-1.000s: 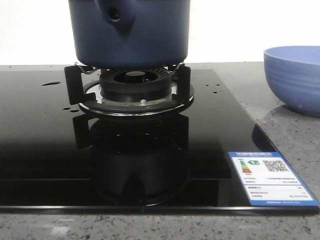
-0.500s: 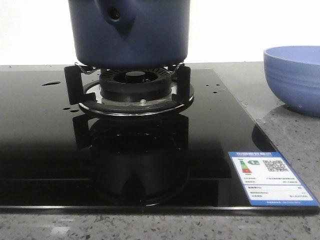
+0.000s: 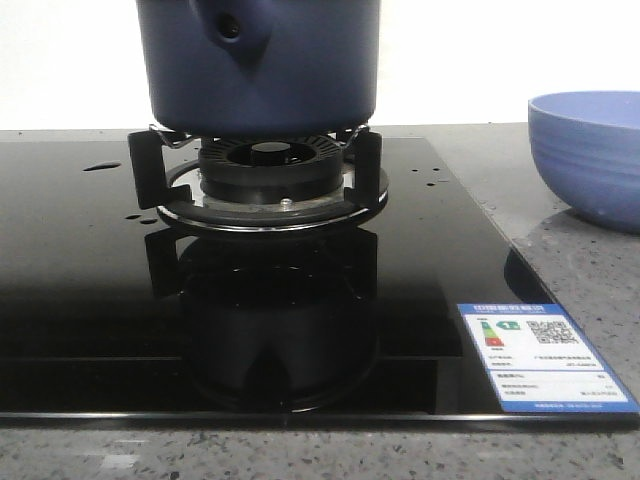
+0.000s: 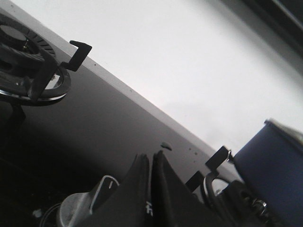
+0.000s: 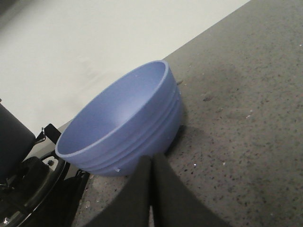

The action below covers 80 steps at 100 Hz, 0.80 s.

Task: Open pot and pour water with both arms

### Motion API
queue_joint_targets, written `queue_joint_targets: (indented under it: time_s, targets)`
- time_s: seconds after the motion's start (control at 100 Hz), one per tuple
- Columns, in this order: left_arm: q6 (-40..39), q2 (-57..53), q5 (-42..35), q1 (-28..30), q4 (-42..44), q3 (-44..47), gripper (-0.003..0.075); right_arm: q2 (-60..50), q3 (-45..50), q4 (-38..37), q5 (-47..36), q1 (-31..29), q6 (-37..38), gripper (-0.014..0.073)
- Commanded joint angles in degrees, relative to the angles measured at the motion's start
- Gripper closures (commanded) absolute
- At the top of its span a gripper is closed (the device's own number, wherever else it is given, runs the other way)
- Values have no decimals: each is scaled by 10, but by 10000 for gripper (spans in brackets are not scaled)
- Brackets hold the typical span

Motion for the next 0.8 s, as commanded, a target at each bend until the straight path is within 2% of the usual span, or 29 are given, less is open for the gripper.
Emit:
queue_joint_targets:
  time_s: [0.0,0.12,0.23,0.34,0.44,0.55,0.69,0.76,0.79]
  targets:
    - [-5,-14,-39,-2,-23,-14,739,-11,-36,0,-18,-1,-4,649]
    - [-4,-5,3,-2,34,-82,740,-2,-106,-18,27,-1,-43,649]
    - [13,33,80,-2,106,-174,740,39,-183,-30,86,-1,-103,649]
    - [92,96,172,-2,109,-262,739,112,-259,-30,147,-1,-175,649]
    - [143,149,235,-2,100,-331,739,178,-314,-30,189,1,-217,649]
    - [182,197,281,-2,74,-375,738,236,-353,-30,199,17,-223,649]
    - [263,230,291,-29,-5,-396,727,283,-388,-30,218,42,-246,642]
    - [315,242,291,-49,-51,-398,685,300,-403,-29,232,53,-255,575]
    - [331,246,291,-57,-70,-398,660,307,-409,-29,236,58,-257,513]
